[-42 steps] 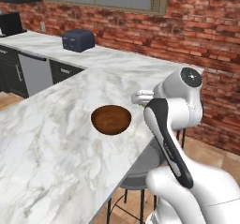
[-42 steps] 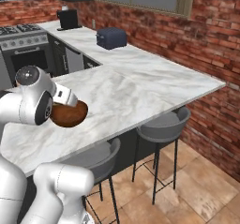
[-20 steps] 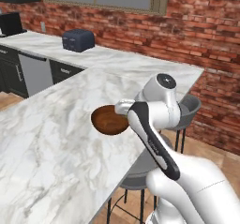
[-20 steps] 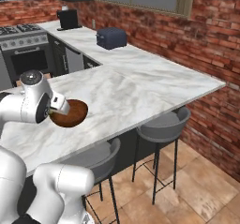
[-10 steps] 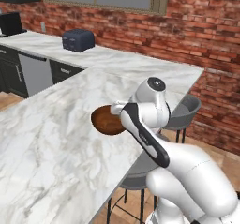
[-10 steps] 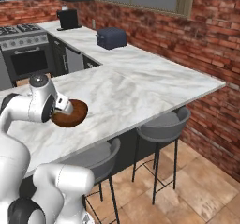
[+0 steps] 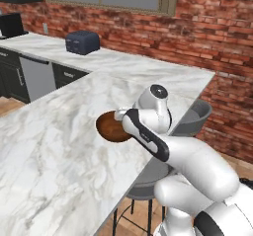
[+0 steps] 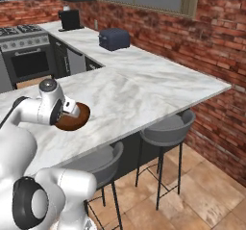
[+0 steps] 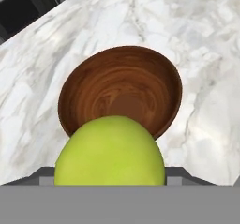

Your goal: Retrieve the pear and banana from the fridge and place them into the bowl on the dining table.

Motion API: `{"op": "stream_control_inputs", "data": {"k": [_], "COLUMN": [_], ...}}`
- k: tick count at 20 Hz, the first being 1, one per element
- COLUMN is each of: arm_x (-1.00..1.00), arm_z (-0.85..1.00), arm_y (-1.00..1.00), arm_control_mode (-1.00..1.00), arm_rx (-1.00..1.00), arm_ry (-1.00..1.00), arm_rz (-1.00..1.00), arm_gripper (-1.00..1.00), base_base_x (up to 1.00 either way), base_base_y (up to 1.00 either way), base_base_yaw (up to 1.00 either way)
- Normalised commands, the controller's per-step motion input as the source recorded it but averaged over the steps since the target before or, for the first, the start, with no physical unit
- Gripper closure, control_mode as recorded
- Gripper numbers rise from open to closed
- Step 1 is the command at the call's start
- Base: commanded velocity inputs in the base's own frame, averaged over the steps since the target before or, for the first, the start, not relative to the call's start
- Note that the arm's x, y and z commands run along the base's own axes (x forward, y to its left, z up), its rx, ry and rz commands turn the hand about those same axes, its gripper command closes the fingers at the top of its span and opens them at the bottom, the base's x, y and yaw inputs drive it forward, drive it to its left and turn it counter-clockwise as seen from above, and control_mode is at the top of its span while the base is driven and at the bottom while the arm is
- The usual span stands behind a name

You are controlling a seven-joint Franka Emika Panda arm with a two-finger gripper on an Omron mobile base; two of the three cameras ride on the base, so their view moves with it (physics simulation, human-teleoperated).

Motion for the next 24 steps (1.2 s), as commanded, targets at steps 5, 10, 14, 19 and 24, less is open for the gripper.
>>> {"op": "stream_control_inputs", "data": {"k": [5, 10, 14, 19, 24], "arm_x": [0.35, 0.32, 0.26, 0.21, 0.15], "arm_z": [-0.21, -0.22, -0.22, -0.20, -0.18], "arm_y": [0.11, 0.12, 0.08, 0.05, 0.02], "arm_control_mode": [-1.00, -1.00, -1.00, -1.00, -1.00], "arm_rx": [0.00, 0.00, 0.00, 0.00, 0.00], "arm_ry": [0.00, 0.00, 0.00, 0.00, 0.00], "arm_rz": [0.00, 0.00, 0.00, 0.00, 0.00], "arm_gripper": [1.00, 1.00, 1.00, 1.00, 1.00], "base_base_x": [0.00, 0.00, 0.00, 0.00, 0.00], "base_base_y": [0.00, 0.00, 0.00, 0.00, 0.00], "base_base_yaw": [0.00, 0.00, 0.00, 0.00, 0.00]}}
